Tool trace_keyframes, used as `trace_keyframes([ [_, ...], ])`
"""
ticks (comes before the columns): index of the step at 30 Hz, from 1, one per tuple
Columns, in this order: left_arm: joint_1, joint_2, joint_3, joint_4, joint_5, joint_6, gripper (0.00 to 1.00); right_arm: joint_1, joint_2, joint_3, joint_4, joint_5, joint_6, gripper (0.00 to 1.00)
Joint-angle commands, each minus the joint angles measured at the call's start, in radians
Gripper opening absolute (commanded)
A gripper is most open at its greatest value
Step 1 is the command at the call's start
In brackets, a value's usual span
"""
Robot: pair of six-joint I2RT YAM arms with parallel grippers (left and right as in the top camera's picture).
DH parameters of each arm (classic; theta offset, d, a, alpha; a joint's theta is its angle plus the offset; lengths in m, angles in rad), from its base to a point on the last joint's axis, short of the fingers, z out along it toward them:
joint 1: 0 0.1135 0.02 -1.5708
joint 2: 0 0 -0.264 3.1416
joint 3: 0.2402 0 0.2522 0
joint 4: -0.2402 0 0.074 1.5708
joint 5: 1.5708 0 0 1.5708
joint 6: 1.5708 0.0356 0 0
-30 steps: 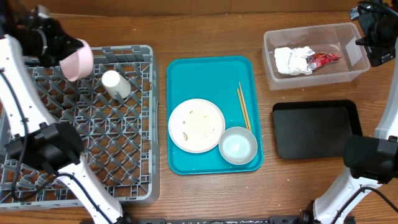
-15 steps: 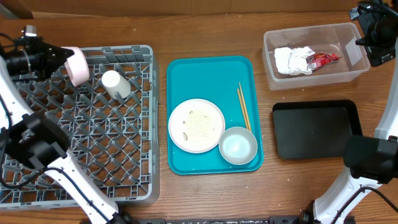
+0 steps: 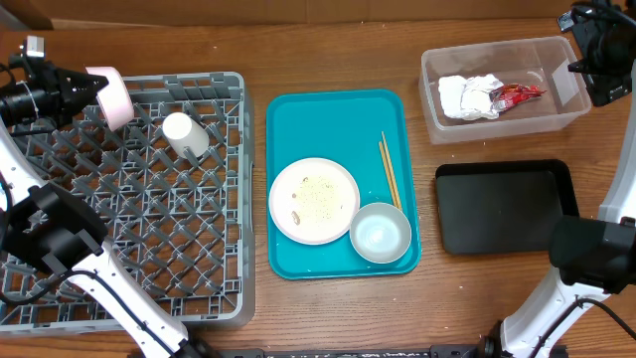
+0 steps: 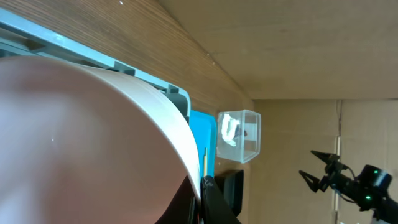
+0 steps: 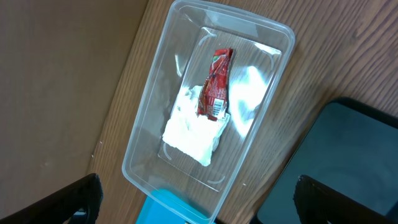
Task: Sort waste into correct bins and load items into the dishwasher
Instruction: 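Carry the pink bowl with the left gripper over the rack, then lower the pink bowl upside down into the rack and release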
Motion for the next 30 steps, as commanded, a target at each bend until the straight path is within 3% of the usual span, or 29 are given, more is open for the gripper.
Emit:
trace_keyframes([
  [1, -0.006, -0.003, -0.005, 0.000, -0.005, 0.044, 0.04, -0.002, -0.001, 0.003, 0.002, 0.010, -0.001, 1.00],
  [8, -0.029, -0.003, -0.080, 0.002, -0.006, 0.041, 0.04, -0.002, -0.001, 0.003, 0.002, 0.010, -0.001, 1.00],
  [15, -0.014, -0.003, -0.214, 0.084, -0.006, -0.058, 0.04, -0.002, -0.001, 0.003, 0.002, 0.010, -0.001, 1.00],
  [24, 0.028, -0.004, -0.225, 0.076, -0.010, -0.054, 0.07, -0.002, -0.001, 0.003, 0.002, 0.010, -0.001, 1.00],
  [27, 0.042, -0.004, -0.225, 0.058, -0.027, -0.055, 0.15, -0.002, -0.001, 0.003, 0.002, 0.010, -0.001, 1.00],
  [28, 0.045, -0.004, -0.225, 0.051, -0.040, -0.062, 0.25, -0.002, -0.001, 0.003, 0.002, 0.010, -0.001, 1.00],
  [29, 0.047, -0.004, -0.225, 0.040, -0.064, -0.069, 0.46, -0.002, -0.001, 0.003, 0.002, 0.010, -0.001, 1.00],
  [30, 0.047, -0.004, -0.225, 0.035, -0.085, -0.079, 0.57, -0.002, -0.001, 0.003, 0.002, 0.010, -0.001, 1.00],
])
